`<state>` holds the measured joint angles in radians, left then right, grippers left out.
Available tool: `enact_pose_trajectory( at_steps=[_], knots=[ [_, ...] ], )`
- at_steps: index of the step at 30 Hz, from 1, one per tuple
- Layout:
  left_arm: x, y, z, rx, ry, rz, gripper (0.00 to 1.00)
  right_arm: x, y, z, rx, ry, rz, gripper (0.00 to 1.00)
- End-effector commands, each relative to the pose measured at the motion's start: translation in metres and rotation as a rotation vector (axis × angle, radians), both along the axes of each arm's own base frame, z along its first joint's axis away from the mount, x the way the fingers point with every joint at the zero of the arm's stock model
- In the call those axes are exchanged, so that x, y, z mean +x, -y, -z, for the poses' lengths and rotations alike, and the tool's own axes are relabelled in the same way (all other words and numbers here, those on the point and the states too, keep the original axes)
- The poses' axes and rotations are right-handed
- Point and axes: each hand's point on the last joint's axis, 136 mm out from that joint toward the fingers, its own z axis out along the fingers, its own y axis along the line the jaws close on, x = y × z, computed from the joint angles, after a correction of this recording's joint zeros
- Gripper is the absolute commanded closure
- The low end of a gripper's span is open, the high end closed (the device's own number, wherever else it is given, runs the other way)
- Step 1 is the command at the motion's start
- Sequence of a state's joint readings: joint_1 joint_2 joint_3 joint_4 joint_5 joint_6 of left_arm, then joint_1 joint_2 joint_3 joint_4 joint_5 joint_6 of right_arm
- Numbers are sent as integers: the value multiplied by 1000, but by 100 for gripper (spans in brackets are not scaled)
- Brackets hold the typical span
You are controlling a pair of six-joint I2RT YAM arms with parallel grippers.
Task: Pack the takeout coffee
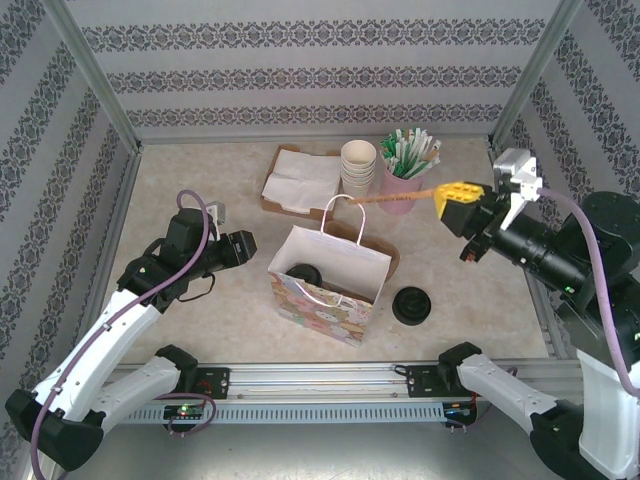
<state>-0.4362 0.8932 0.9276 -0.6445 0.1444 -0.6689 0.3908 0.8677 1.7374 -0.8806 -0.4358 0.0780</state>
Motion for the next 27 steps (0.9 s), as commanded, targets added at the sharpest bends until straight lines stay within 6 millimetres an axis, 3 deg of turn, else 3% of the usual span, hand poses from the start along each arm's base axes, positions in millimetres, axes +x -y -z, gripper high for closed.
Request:
enact_pose_trajectory(
  at_steps=[1,10,15,16,19,20,27],
  knots=[
    [2,-9,-5,16,9,-44,48,-20,-13,27,1,-110,-126,100],
    [1,-15,-5,39,1,-69,48,-29,-31,77,-13,-283,-256,100],
    [3,-14,-1,47,-12,-65,48,-13,-38,108,-30,-380,-252,100],
    [4,-12,-1,48,-14,-60,48,-8,-39,115,-40,-397,-241,98],
    [9,-9,1,60,-25,-45,48,7,-40,132,-90,-416,-200,64],
    [12,-7,1,65,-25,-38,48,11,-39,135,-105,-413,-186,59],
    [39,1,2,137,-16,-1,48,34,-37,133,-146,-374,-115,53]
  ],
)
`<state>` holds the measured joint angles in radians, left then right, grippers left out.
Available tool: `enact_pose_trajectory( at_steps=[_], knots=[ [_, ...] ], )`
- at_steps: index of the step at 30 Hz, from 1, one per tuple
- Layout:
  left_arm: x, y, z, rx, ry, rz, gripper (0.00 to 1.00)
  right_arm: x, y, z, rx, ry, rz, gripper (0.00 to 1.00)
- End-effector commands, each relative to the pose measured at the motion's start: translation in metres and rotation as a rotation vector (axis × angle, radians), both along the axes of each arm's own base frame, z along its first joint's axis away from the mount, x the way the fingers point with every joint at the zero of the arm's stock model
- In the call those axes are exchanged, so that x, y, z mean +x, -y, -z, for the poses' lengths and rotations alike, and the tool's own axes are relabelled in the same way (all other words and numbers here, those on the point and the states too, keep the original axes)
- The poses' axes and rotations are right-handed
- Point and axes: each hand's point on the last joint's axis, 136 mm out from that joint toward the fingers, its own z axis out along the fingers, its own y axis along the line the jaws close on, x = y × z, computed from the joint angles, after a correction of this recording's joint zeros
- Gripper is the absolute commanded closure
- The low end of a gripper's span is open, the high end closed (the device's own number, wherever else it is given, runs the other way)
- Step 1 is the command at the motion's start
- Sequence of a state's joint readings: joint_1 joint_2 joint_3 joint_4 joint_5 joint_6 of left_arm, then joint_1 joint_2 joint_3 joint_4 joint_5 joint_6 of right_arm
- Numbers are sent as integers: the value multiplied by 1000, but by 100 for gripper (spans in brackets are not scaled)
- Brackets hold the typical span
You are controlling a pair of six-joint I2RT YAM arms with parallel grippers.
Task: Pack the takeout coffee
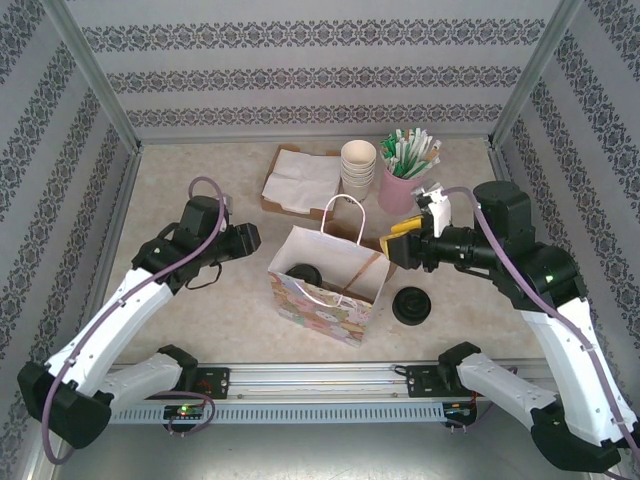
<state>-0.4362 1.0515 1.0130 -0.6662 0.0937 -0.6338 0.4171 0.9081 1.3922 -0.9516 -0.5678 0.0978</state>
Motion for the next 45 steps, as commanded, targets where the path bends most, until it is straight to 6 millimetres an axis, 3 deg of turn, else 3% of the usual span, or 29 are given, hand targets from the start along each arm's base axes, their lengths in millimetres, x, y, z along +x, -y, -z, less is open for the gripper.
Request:
enact_pose_trajectory(
  at_steps=[1,8,13,19,27,34,45],
  knots=[
    [20,1,-9,54,39,21,48,11,3,-13,-25,89,38,53],
    [75,20,1,99,-24,70,52,69,39,-15,-152,210,346,54],
    [128,28,27,73,-103,87,53,109,60,-10,-206,212,498,54],
    [188,35,65,115,-171,99,54,148,68,14,-220,126,545,56],
    [246,49,106,184,-231,131,53,178,83,52,-295,60,615,55],
    [270,40,115,294,-234,115,51,183,90,68,-337,29,638,52],
    [274,36,134,405,-247,129,48,186,101,79,-398,23,659,48]
  ],
)
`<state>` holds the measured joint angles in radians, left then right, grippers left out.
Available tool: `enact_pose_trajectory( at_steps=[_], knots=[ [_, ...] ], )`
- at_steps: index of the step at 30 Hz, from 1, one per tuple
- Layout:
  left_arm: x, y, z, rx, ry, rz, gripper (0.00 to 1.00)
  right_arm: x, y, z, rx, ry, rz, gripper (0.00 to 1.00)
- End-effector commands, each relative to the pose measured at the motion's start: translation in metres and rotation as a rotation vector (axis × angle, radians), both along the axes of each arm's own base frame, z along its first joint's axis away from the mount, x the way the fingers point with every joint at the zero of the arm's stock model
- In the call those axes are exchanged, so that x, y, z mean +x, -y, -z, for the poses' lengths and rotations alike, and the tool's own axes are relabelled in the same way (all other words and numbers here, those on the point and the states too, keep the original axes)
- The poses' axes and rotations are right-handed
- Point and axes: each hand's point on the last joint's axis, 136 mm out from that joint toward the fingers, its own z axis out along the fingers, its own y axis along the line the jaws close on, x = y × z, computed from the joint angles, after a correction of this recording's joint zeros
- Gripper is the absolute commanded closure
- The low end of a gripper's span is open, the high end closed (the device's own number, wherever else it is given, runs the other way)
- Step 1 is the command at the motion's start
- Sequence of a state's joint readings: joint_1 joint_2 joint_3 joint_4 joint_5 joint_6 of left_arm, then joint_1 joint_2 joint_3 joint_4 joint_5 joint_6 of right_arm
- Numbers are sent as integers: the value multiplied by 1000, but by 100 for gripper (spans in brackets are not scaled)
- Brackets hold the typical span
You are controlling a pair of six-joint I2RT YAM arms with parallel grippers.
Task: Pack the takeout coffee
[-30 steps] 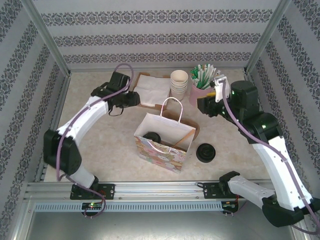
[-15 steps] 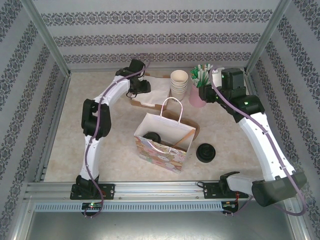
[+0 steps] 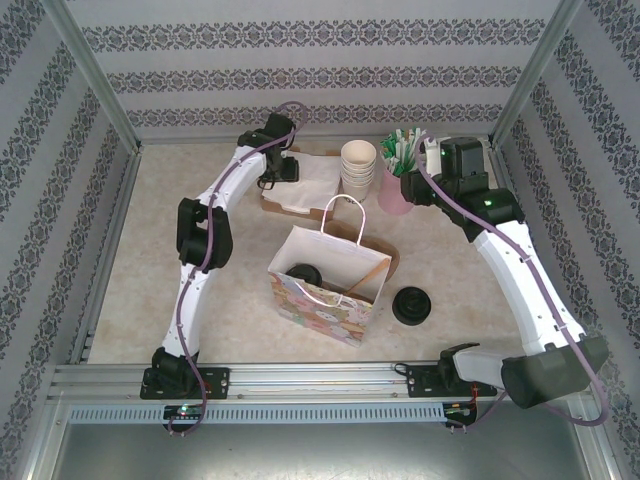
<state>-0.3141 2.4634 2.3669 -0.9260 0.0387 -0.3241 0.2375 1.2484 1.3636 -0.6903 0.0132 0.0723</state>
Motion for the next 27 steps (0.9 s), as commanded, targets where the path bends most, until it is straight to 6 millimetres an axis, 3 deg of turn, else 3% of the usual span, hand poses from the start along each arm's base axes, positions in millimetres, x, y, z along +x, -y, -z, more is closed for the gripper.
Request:
enact_pose_trajectory(
  at_steps=[1,8,13,22,27],
  knots=[
    [-5,-3,12,81,-34,39,48,5,6,6,-30,-5,17,48],
    [-4,13,20,74,-39,96,46,4,4,12,-23,-25,14,47],
    [-3,13,29,81,-50,99,48,3,2,14,-9,-33,6,47],
    [-4,14,30,85,-54,97,68,1,1,13,-5,-30,0,48],
    [-2,15,26,75,-42,88,88,0,0,14,-3,-30,-5,48]
  ],
)
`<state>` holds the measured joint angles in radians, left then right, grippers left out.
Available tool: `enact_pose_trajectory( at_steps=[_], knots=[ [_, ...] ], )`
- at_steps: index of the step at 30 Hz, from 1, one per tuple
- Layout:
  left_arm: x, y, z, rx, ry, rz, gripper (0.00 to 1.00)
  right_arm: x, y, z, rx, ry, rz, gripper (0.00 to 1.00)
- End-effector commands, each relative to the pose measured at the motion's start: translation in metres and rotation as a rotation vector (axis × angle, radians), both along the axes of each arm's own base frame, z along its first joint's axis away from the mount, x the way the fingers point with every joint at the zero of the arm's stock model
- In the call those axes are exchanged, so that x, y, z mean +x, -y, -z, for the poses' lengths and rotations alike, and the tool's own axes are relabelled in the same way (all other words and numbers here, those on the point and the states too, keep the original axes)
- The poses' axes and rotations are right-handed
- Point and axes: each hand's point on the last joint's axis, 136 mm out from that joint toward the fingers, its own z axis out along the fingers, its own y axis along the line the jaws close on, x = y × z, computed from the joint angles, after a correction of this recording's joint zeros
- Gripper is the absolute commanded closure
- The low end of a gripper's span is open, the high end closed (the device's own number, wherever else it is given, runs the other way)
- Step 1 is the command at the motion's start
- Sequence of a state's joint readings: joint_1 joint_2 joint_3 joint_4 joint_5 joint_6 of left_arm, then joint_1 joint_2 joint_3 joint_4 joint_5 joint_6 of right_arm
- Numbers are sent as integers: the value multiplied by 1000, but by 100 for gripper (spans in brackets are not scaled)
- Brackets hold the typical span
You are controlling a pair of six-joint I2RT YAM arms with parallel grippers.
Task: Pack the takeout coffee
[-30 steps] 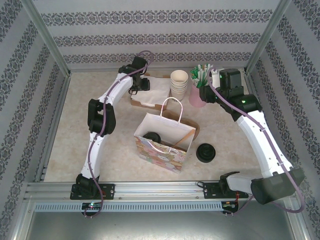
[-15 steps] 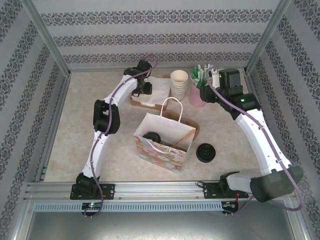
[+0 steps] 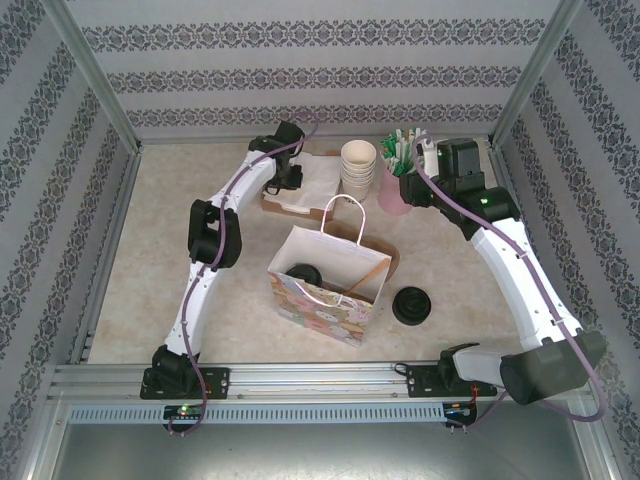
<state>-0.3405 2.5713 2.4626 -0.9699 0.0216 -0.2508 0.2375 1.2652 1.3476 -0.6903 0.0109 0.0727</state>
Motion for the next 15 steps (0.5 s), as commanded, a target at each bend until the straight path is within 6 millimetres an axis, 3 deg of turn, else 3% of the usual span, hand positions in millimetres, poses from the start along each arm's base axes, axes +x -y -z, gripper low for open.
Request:
enact_pose_trajectory(
  at_steps=[1,4,12,13,15],
  knots=[
    [-2,2,-6,10,0,1,91,-2,1,1,3,2,-3,48],
    [0,3,-6,2,7,-1,100,-3,1,0,2,4,-7,49],
    [7,2,-20,13,50,6,100,-4,0,1,-6,1,-17,48],
    [8,2,-22,16,61,8,98,-3,0,2,-7,0,-18,48],
    [12,2,-26,14,79,15,82,-3,-1,3,-7,-2,-22,48]
  ],
)
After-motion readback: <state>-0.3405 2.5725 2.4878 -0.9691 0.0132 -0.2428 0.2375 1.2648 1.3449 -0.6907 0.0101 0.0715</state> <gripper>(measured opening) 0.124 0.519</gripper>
